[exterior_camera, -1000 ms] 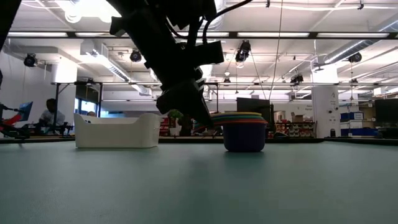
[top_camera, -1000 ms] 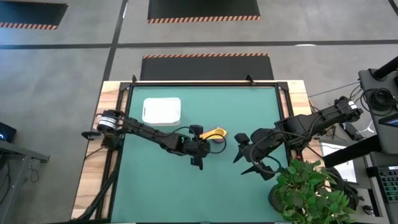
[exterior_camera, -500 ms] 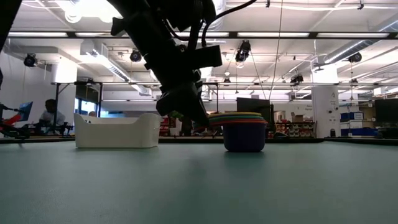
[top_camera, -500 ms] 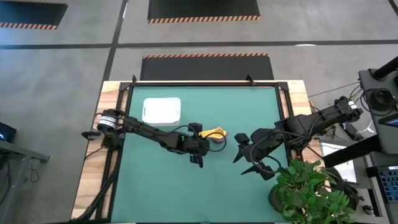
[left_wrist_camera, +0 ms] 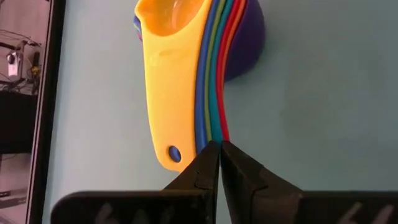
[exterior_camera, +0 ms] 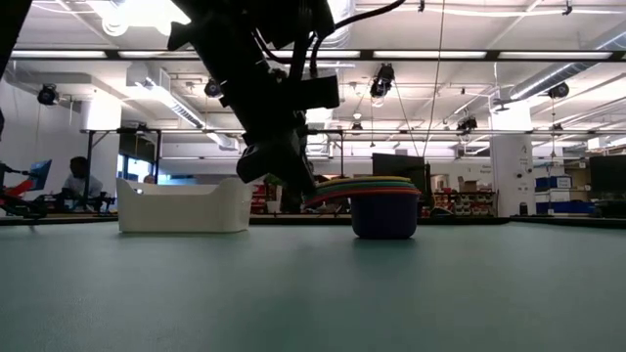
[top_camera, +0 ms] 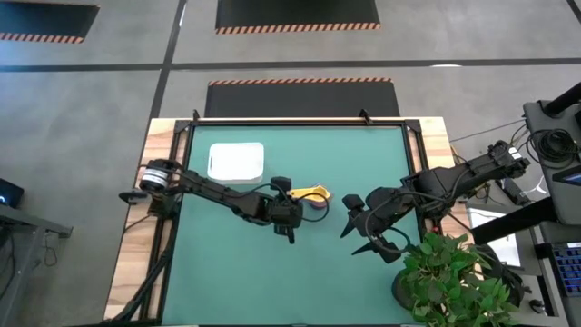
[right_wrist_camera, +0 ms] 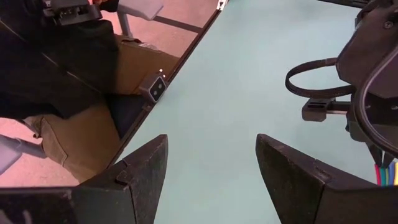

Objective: Nest measuring cups in basket
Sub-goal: Stack the yellow measuring cup on top of the blue measuring cup

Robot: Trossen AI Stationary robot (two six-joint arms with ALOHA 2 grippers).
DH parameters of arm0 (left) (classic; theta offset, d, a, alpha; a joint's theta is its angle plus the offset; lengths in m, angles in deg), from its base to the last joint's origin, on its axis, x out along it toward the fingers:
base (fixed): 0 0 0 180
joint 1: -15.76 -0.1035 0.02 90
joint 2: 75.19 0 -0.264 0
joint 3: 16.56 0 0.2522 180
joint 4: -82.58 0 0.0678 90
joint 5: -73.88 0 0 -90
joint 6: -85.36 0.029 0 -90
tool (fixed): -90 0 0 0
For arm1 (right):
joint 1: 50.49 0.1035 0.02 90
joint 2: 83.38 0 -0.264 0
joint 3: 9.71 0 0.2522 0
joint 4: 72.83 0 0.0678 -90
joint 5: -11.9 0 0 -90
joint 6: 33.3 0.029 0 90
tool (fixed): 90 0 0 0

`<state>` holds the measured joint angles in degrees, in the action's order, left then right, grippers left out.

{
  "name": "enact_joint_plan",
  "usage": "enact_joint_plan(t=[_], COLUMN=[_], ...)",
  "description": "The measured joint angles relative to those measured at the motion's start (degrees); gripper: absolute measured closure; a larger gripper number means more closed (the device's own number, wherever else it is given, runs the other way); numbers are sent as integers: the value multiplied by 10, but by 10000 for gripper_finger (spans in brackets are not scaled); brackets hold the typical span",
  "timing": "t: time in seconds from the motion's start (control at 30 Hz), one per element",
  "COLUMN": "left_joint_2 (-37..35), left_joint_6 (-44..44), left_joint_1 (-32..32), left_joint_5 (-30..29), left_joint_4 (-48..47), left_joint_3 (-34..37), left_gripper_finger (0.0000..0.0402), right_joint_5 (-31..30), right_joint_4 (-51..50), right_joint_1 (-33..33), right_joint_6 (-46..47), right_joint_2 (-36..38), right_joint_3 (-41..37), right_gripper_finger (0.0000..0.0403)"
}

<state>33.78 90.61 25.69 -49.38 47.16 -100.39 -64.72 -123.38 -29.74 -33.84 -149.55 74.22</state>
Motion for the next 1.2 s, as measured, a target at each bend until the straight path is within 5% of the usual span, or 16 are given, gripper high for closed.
enact_joint_plan(t=[0.33,0.7,1.2], left_joint_2=[2,-40,-35], left_joint_6=[-12,66,121], left_joint_1=[15,15,-67], left_joint_5=[63,10,33], left_joint_4=[9,14,29], left_joint_3=[-4,-16,-12], left_gripper_finger=[402,402,402], right_joint_5=[0,0,0], right_joint_4=[0,2,3], right_joint_1=[0,0,0], right_joint_6=[0,1,1], right_joint_2=[0,0,0], right_joint_3=[0,-1,-1], right_gripper_finger=[172,172,172])
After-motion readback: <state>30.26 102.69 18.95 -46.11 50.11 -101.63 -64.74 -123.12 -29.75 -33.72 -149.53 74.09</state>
